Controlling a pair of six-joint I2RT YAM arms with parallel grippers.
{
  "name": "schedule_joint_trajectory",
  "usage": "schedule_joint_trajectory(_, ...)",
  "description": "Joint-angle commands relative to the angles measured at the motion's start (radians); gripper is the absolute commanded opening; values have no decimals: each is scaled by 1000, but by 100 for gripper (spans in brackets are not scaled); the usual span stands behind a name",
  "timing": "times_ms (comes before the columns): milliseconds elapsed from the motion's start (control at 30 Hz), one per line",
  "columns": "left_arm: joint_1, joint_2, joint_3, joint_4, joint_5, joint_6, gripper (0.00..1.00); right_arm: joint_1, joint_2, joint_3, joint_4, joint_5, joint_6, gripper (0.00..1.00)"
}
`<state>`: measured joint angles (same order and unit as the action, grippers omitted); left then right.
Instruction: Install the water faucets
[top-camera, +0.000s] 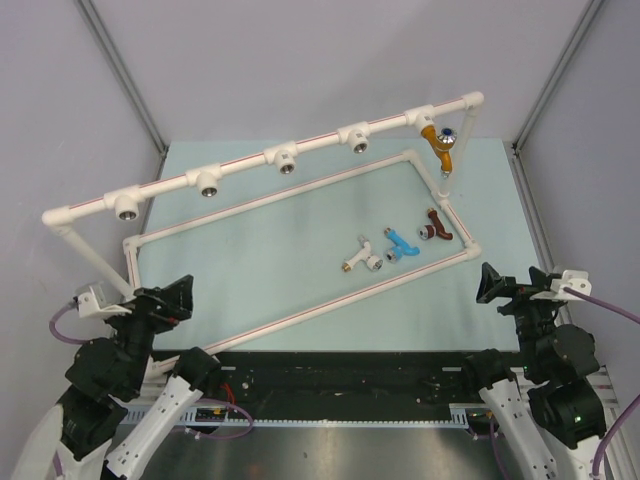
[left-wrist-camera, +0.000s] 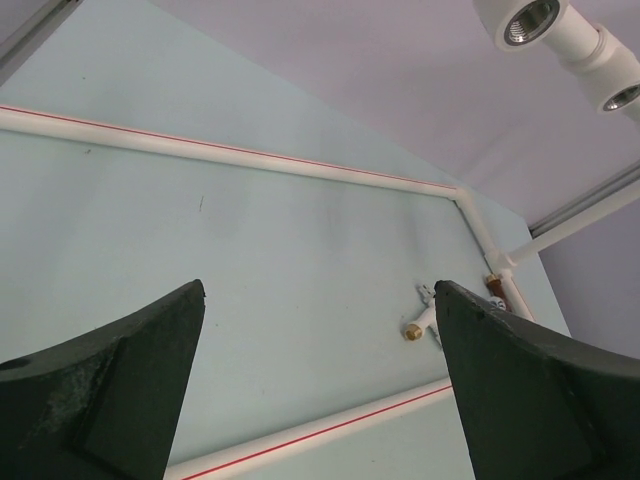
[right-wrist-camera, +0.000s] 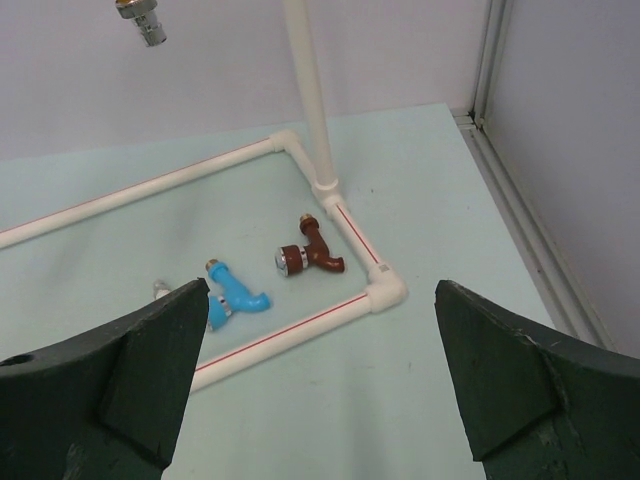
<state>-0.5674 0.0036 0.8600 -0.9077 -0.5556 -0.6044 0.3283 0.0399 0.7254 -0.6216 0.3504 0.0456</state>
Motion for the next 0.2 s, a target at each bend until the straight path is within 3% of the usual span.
schedule_joint_trajectory(0, 0, -143, -15, 3, -38, -31, 100, 5, -8, 5, -4, 35, 31, 100)
schedule_joint_trajectory(167, 0, -142, -39, 38, -18, -3, 100, 5, -6, 5, -7, 48, 37, 100)
